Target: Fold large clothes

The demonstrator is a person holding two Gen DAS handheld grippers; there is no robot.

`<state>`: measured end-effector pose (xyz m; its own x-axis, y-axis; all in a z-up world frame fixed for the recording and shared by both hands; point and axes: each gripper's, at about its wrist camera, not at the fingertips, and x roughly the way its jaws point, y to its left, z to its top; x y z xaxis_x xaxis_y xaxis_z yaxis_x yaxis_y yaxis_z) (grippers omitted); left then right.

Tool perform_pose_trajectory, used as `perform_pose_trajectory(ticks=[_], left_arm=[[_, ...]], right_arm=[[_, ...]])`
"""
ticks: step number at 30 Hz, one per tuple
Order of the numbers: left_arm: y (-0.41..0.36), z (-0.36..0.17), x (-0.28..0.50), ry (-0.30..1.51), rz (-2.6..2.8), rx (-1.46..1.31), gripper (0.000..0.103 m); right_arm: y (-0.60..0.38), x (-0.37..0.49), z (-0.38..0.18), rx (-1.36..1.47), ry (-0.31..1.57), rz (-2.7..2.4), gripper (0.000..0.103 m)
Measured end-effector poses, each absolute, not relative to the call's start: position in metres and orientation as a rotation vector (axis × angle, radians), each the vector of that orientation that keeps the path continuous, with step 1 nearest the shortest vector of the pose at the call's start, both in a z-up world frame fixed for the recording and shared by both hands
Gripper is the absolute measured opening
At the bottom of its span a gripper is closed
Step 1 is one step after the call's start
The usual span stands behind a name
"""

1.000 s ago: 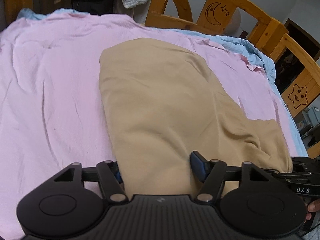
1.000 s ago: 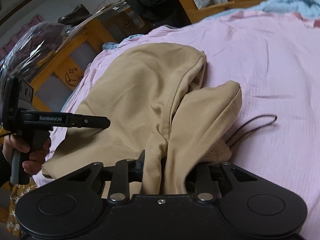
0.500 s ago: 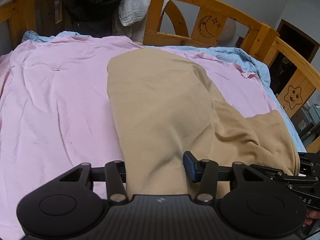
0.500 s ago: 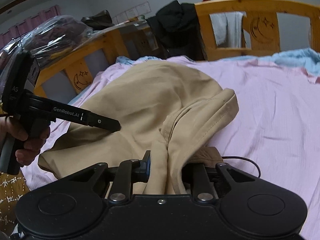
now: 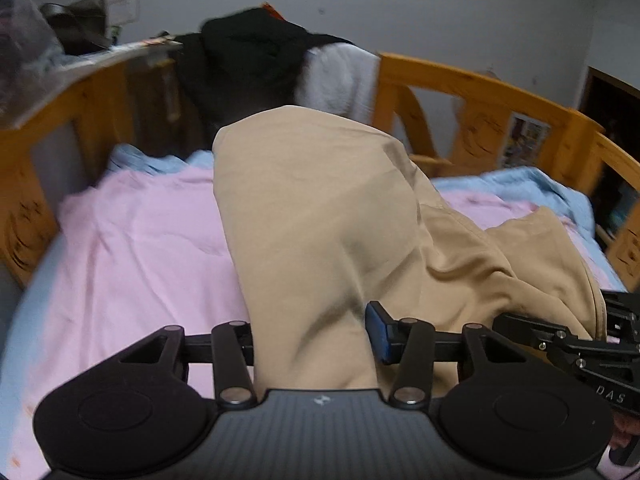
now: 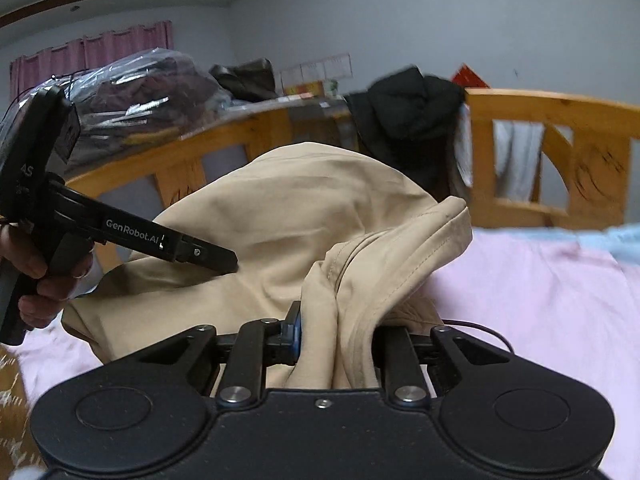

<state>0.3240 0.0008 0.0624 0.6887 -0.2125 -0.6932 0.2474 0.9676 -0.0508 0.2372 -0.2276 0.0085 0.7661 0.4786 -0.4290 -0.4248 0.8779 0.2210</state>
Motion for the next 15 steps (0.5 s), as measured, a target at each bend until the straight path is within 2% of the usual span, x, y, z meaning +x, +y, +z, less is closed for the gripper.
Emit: perform_pose_trajectory(ticks=[6,10,13,15], left_arm=[[0.039,0.058,0.373,0.784,-0.152,-0.007,0.054],[0.045,0.016,0.391,0.890,-0.091,-0.021,0.057],[0.042,-0.012,0.387,0.886,-0.052,0.007,0.070],[0.042,-0.013,0.379,0.848,-0.070,-0.005,0.072]], right_arm=[[-0.182,0.295,-0.003,0.179,0.483,0.472,0.021],[-0.162,0.322,-0.028,0.164,0.583,0.450,0.022],[-0.159,0.334,-0.051,0.144,0.695,0.414,0.025],[-0.165,0.333,-0.056,0.161,0.706,0.395,0.031]])
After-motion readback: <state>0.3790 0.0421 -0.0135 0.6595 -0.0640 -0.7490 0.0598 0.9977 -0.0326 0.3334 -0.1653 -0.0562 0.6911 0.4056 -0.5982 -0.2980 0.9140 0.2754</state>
